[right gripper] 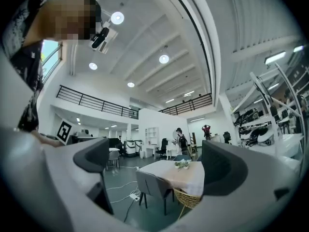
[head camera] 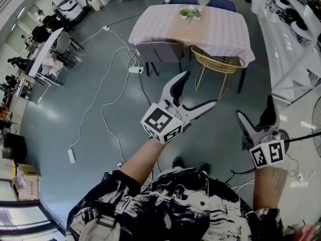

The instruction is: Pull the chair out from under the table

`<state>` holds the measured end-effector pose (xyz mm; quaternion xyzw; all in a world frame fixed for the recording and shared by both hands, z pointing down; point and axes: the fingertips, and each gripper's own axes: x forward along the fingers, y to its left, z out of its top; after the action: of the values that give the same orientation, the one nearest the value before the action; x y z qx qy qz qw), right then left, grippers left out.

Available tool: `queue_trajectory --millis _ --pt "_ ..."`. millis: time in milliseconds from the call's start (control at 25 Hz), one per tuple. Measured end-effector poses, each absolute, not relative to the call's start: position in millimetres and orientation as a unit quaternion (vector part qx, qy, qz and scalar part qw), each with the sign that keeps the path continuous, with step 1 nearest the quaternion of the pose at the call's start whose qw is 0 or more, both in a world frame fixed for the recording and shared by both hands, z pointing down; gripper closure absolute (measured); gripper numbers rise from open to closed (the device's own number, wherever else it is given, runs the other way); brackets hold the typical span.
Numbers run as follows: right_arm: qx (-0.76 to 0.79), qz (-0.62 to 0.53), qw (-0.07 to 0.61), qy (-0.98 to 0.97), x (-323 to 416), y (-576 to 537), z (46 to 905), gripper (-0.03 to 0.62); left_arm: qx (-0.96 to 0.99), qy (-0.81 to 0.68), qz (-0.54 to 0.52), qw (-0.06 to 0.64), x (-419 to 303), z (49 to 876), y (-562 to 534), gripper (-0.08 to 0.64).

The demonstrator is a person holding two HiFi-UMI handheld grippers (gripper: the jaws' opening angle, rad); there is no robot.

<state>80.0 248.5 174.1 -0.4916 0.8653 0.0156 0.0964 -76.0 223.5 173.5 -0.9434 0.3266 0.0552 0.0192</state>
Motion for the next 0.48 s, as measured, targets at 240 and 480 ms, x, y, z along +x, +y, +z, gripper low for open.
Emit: queue_trajectory --millis 240,480 --pt "-0.487 0.016 0.083 0.870 83.9 248.3 176.8 0.054 -0.950 0.310 0.037 0.028 -76.2 176.2 226.0 0.100" --pt "-0.478 0.018 0.074 0.875 93.2 246.1 180.5 0.054 -0.954 0.298 0.036 0.023 -57.9 181.3 223.7 0.100"
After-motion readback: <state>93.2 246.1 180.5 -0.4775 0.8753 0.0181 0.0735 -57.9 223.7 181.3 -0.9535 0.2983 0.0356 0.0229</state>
